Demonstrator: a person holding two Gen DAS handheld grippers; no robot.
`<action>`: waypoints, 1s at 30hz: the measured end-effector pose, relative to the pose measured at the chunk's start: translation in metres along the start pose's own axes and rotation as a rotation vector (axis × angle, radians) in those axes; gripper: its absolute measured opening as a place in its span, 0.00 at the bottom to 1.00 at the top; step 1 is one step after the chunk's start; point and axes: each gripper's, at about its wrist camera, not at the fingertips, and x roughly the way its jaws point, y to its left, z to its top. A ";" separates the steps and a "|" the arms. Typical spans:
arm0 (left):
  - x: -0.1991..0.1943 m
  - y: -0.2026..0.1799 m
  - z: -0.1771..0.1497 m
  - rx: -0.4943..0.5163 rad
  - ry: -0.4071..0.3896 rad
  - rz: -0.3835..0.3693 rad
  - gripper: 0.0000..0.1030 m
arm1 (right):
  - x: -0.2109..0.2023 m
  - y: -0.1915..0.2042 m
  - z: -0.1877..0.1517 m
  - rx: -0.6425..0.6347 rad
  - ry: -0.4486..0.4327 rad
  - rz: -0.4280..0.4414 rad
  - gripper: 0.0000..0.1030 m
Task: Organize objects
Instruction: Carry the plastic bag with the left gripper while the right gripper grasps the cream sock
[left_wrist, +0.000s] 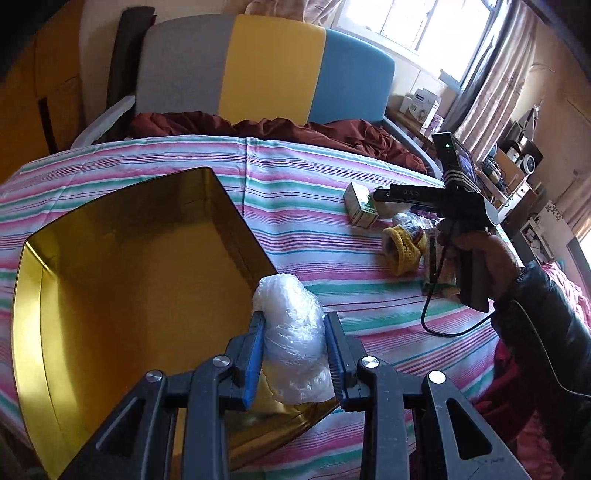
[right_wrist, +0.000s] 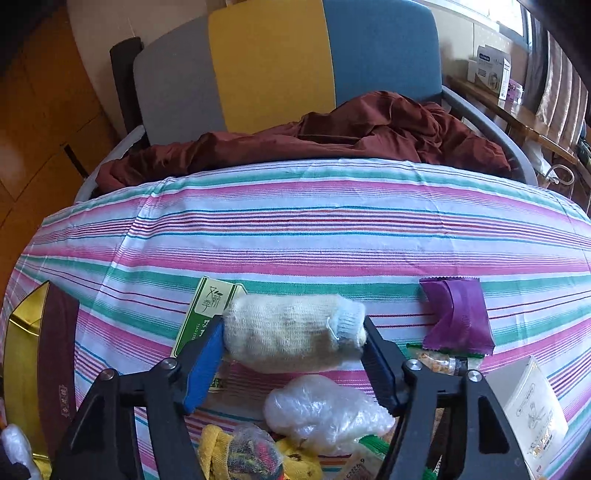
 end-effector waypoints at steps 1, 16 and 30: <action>-0.001 0.001 -0.001 -0.003 -0.003 0.008 0.31 | 0.000 0.000 0.000 0.002 -0.001 0.001 0.68; -0.023 0.103 0.005 -0.182 -0.028 0.249 0.31 | -0.004 0.008 -0.005 -0.042 -0.020 -0.036 0.67; 0.027 0.218 0.045 -0.317 0.046 0.408 0.31 | -0.003 0.011 -0.005 -0.067 -0.020 -0.052 0.67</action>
